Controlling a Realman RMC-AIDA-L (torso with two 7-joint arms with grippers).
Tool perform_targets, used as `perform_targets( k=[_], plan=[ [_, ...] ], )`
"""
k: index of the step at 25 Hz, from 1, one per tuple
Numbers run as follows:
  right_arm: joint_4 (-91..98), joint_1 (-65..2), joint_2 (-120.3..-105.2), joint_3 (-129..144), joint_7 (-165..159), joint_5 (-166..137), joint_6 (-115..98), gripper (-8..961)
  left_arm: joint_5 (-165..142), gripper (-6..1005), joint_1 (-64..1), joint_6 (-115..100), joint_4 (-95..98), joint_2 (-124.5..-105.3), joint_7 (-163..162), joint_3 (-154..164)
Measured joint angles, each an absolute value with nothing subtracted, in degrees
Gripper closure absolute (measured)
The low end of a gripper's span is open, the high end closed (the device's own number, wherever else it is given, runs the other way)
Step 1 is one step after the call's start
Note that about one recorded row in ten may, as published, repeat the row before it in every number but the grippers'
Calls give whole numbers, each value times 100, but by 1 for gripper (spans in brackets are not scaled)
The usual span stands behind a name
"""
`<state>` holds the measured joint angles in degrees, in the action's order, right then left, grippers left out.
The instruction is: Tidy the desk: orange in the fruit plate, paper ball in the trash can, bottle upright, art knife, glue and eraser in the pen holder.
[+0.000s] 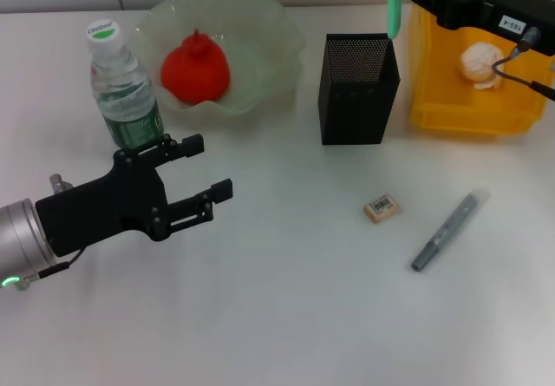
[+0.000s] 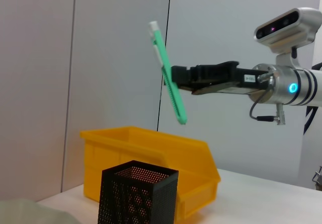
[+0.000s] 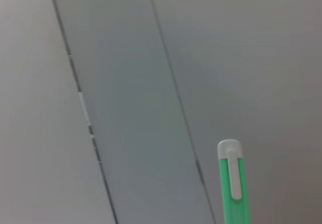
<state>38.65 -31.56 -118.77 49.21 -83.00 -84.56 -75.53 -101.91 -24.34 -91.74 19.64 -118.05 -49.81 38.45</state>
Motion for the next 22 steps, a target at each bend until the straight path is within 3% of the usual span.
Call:
perform_targets(
  k=[22],
  plan=[
    [2971, -3697, -11895, 5375, -7575, -8516, -6353, 747, -10151, 259, -2274, -9192, 1934, -11823, -4825, 3823]
  ],
)
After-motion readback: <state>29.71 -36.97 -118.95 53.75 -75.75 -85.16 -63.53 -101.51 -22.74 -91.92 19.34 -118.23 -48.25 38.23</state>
